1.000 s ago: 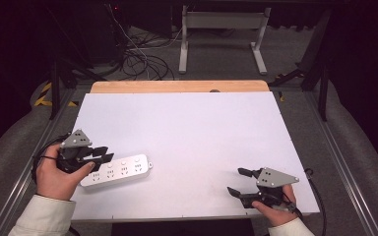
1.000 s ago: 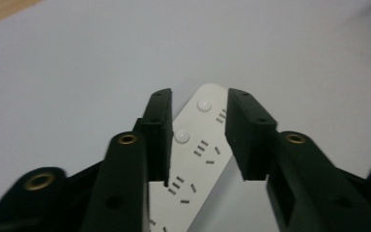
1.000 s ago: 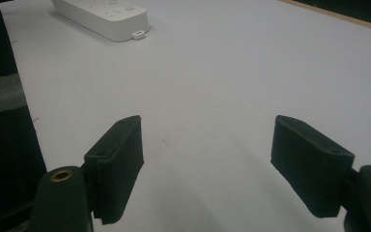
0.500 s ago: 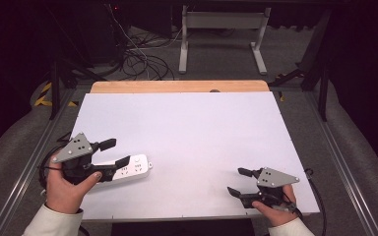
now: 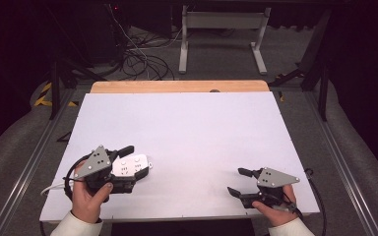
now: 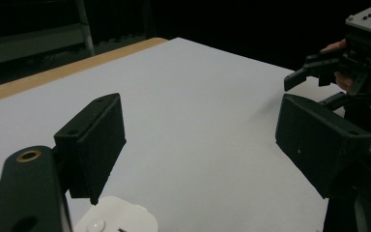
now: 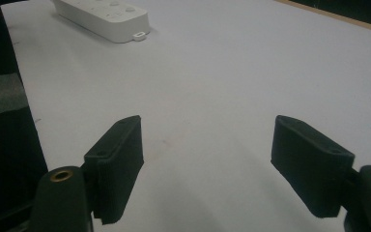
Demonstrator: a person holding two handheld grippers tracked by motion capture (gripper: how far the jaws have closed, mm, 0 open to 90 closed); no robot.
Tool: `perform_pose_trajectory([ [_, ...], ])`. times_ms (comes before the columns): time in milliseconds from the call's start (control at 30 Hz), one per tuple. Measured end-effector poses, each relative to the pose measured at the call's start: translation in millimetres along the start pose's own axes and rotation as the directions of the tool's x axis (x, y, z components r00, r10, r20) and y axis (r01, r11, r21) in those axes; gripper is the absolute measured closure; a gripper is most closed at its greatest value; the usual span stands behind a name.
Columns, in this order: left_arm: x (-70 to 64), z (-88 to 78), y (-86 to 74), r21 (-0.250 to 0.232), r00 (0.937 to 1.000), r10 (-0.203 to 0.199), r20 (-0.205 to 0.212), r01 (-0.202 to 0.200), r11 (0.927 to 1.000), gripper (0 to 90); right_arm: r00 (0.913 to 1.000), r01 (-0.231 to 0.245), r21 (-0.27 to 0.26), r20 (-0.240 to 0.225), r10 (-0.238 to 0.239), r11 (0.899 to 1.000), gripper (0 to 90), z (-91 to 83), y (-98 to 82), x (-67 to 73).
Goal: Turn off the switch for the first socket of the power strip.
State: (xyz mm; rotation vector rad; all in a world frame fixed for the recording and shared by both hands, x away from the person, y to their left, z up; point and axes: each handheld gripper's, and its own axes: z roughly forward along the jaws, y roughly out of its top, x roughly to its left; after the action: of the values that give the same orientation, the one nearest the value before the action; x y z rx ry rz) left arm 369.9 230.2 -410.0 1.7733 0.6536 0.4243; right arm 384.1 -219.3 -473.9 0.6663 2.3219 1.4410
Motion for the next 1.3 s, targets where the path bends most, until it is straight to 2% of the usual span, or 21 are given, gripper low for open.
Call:
perform_pose_trajectory([
  [200, -0.5, 6.9, -15.5, -0.012, 0.9999, 0.005, 0.015, -0.005, 0.9999, 17.9, 1.0000, 0.006, 0.002, 0.001, -0.006, 1.000, 27.7, 0.1, 0.0, 0.0],
  [333, 1.3, 11.1, -27.3, 0.002, 0.9997, -0.005, 0.026, 0.005, 1.0000, 18.3, 1.0000, 0.005, 0.001, -0.001, -0.005, 1.000, 27.7, 0.1, -0.1, 0.1],
  [467, 2.0, 15.9, -40.0, 0.019, 0.9998, -0.014, 0.014, 0.014, 0.9997, 18.0, 1.0000, 0.003, 0.004, -0.001, -0.003, 1.000, 27.7, 0.3, -0.1, 0.1],
  [600, 0.9, 20.7, -49.7, 0.029, 0.9995, 0.030, -0.007, -0.030, 0.9991, 16.7, 1.0000, 0.003, 0.006, 0.000, -0.003, 1.000, 27.7, 0.2, -0.2, 0.0],
  [833, -1.8, 28.9, -66.2, 0.068, 0.9992, 0.034, 0.023, -0.035, 0.9971, 16.8, 1.0000, 0.005, 0.002, -0.004, -0.005, 1.000, 27.6, -0.2, -0.3, -0.3],
  [933, -0.8, 29.3, -69.5, 0.083, 0.9993, 0.025, 0.026, -0.027, 0.9962, 16.8, 1.0000, 0.004, 0.000, -0.005, -0.004, 1.000, 27.6, -0.4, -0.2, -0.2],
  [1033, 0.2, 28.3, -70.4, 0.097, 0.9987, -0.020, 0.046, 0.016, 0.9951, 16.9, 1.0000, 0.004, 0.000, -0.006, -0.004, 1.000, 27.6, -0.4, -0.3, -0.1],
  [1133, -1.4, 27.4, -71.5, 0.109, 0.9989, -0.031, 0.036, 0.027, 0.9937, 16.9, 1.0000, 0.006, 0.001, -0.006, -0.006, 1.000, 27.6, -0.4, -0.4, -0.1],
  [1267, -2.3, 29.4, -75.0, 0.126, 0.9995, -0.023, 0.024, 0.020, 0.9918, 16.9, 1.0000, 0.006, 0.005, -0.008, -0.006, 1.000, 27.6, -0.1, -0.5, -0.2],
  [1300, -2.3, 30.3, -75.3, 0.133, 0.9998, -0.009, 0.017, 0.006, 0.9911, 16.9, 1.0000, 0.007, 0.007, -0.007, -0.007, 1.000, 27.6, 0.0, -0.6, -0.3],
])
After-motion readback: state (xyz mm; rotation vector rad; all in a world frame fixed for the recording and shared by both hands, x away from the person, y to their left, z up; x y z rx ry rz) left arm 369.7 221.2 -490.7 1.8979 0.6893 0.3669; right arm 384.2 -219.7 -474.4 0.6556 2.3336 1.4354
